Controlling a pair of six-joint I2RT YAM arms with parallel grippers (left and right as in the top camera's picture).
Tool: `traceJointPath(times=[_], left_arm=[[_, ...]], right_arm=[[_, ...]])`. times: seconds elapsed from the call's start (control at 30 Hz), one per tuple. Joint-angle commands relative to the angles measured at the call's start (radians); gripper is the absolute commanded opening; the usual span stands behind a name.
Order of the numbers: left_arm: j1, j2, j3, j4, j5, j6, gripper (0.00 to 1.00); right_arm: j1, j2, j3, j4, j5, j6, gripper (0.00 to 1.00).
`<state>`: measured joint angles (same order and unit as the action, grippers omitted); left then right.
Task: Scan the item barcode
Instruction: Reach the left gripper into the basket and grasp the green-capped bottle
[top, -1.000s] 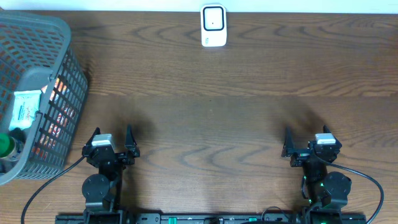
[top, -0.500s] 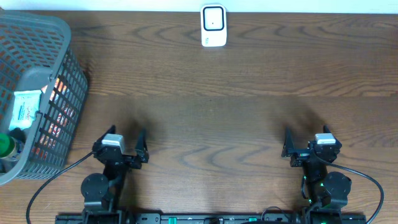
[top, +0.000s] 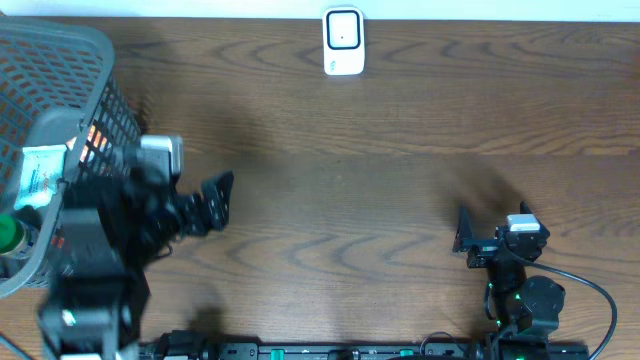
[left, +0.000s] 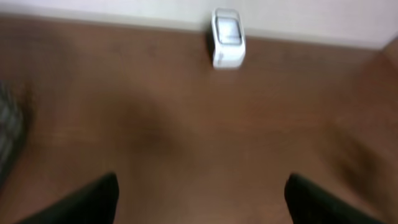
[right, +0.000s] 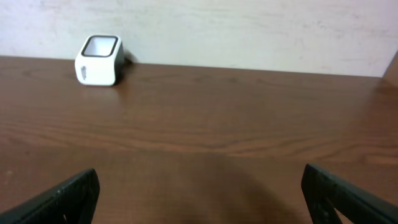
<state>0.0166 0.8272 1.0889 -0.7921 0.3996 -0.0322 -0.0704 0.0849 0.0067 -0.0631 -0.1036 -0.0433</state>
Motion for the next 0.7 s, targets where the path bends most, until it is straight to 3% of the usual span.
traceJointPath(times=[0.0, 0.2, 0.33, 0.53, 0.67], left_arm=[[-0.002, 0.143, 0.176, -0.108, 0.032, -0.005, 0.86], [-0.002, 0.261, 0.212, -0.19, 0.168, -0.011, 0.86], [0.009, 0.266, 0.238, -0.172, 0.168, -0.063, 0.86], [0.153, 0.314, 0.478, -0.191, 0.079, -0.216, 0.86], [0.286, 0.389, 0.67, -0.192, 0.079, -0.233, 0.86]], right_arm=[[0.006, 0.0, -0.001, -0.004, 0.001, 0.013, 0.99], [0.006, 0.0, -0.001, -0.004, 0.001, 0.013, 0.99], [0.006, 0.0, -0.001, -0.004, 0.001, 0.013, 0.99], [0.006, 0.0, -0.001, -0.004, 0.001, 0.013, 0.99], [0.006, 0.0, -0.001, -0.004, 0.001, 0.013, 0.99]])
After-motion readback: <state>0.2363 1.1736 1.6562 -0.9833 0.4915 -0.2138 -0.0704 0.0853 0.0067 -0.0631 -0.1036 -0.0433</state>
